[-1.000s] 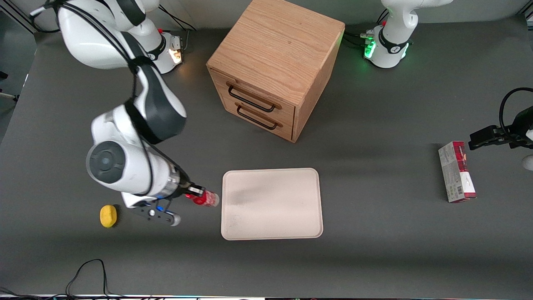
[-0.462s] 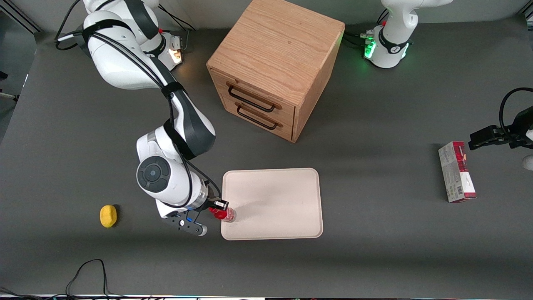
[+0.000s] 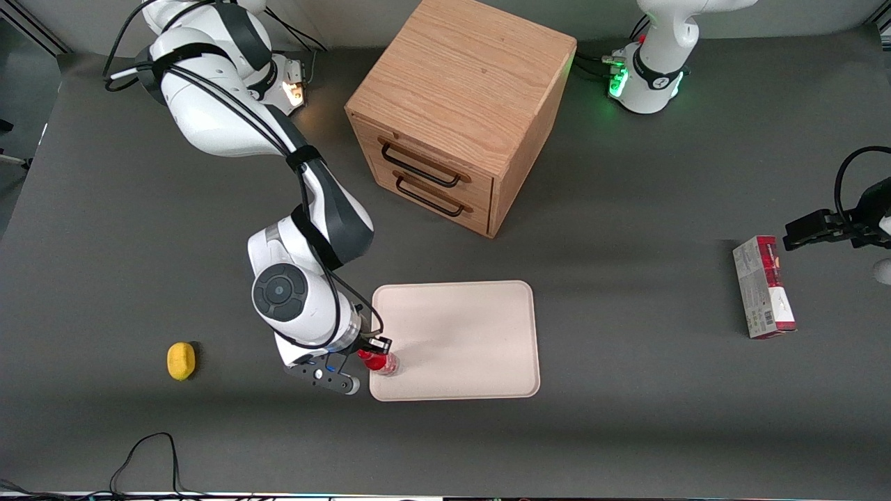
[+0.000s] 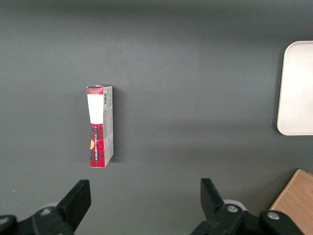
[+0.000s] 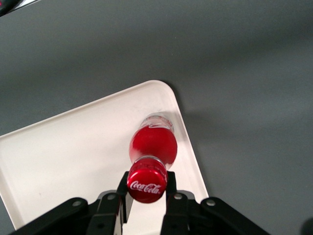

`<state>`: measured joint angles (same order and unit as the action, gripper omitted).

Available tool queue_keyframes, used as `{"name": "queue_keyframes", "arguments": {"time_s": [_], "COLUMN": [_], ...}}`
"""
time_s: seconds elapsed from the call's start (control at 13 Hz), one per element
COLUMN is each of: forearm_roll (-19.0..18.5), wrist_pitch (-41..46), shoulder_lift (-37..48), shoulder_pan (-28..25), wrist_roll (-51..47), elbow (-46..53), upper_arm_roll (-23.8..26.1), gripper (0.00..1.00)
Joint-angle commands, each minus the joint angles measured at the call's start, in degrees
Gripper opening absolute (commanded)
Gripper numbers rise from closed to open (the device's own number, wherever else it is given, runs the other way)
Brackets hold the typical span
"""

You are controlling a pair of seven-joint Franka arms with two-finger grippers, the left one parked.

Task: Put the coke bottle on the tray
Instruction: 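Lower the bottle upright onto the tray and open the right gripper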

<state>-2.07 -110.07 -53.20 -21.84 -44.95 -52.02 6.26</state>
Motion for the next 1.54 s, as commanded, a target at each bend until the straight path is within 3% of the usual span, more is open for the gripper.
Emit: {"name": "queue_keyframes", "arguments": {"time_s": [0.0,0.08,0.15,0.23,1.08,1.46], "forearm_roll": [-1.18,-1.18,-1.35,-1.70,-2.06,-2.24], "wrist_pitch": [-0.32,-0.32,-0.32,-0.32,0.47,11.43], "shoulder_lift": [-0.85,-0.85,-0.85,-0.85,-0.24,5.37], "shoulder_pan": [-0.66,-0.66,-0.66,-0.75,-0.75,0.22], "wrist_roll": [-1.54,-1.54,-1.45,-1.54,-2.68,1.86], "elbow": [2.72,2.71,2.71,2.63,2.54,1.32], "upper_arm_roll": [-0.46,-0.46,-0.46,-0.46,-0.46,-0.46], "gripper": [0.13,0.36,0.84,0.97,1.00,1.00]}}
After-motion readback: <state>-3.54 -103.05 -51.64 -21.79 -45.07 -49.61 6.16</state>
